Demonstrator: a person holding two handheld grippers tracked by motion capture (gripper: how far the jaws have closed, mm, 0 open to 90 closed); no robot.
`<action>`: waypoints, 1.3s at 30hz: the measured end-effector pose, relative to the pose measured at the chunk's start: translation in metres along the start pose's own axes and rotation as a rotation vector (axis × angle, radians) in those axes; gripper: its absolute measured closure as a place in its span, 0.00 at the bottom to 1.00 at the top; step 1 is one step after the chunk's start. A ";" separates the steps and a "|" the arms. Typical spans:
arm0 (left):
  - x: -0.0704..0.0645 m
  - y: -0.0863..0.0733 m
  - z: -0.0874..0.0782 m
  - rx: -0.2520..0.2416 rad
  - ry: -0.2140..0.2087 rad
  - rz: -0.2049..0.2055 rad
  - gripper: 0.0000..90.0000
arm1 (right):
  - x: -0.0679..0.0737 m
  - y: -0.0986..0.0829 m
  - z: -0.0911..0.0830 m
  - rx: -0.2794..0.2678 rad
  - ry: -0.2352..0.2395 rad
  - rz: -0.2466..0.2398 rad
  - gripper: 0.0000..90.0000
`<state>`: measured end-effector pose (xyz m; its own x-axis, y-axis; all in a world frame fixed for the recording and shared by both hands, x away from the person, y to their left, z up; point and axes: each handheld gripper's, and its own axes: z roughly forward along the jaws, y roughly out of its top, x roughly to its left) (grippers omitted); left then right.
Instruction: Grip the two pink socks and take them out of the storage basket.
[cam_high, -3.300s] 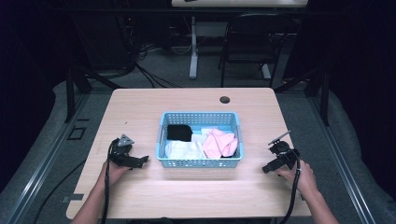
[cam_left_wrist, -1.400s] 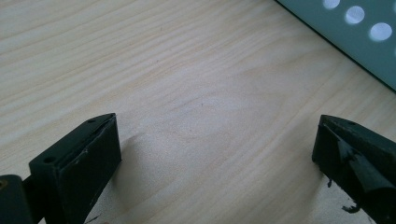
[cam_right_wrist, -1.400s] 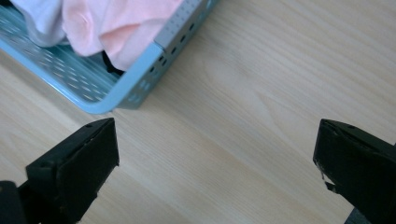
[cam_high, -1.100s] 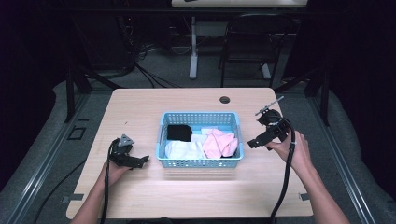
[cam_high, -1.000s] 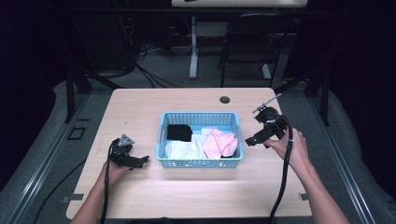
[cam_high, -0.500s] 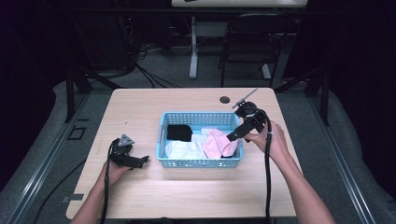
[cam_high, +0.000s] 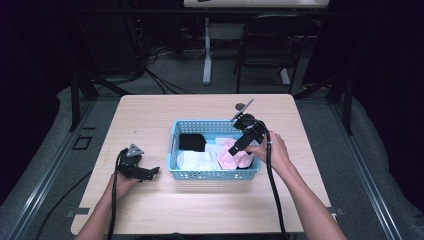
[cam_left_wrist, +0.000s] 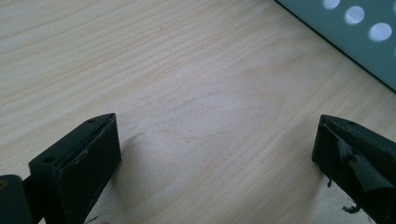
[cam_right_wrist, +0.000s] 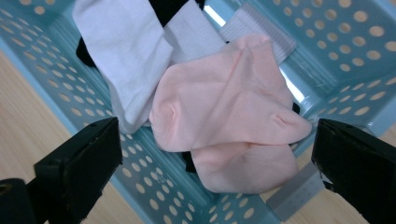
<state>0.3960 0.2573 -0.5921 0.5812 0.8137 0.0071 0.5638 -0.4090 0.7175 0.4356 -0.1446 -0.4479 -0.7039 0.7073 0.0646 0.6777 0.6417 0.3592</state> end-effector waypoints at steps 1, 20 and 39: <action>0.000 0.000 0.000 0.000 0.000 0.000 0.01 | 0.000 0.001 0.005 0.007 0.001 0.000 0.02; 0.000 0.000 0.000 0.000 -0.001 0.000 0.01 | -0.012 0.012 0.065 0.171 -0.065 0.063 0.34; 0.000 0.000 0.000 0.000 -0.001 0.000 0.01 | -0.021 0.005 0.061 0.151 -0.076 0.108 0.95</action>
<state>0.3960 0.2573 -0.5921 0.5815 0.8135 0.0064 0.5638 -0.4086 0.7178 0.4668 -0.1382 -0.5042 -0.6114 0.7910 0.0223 0.7764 0.5941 0.2102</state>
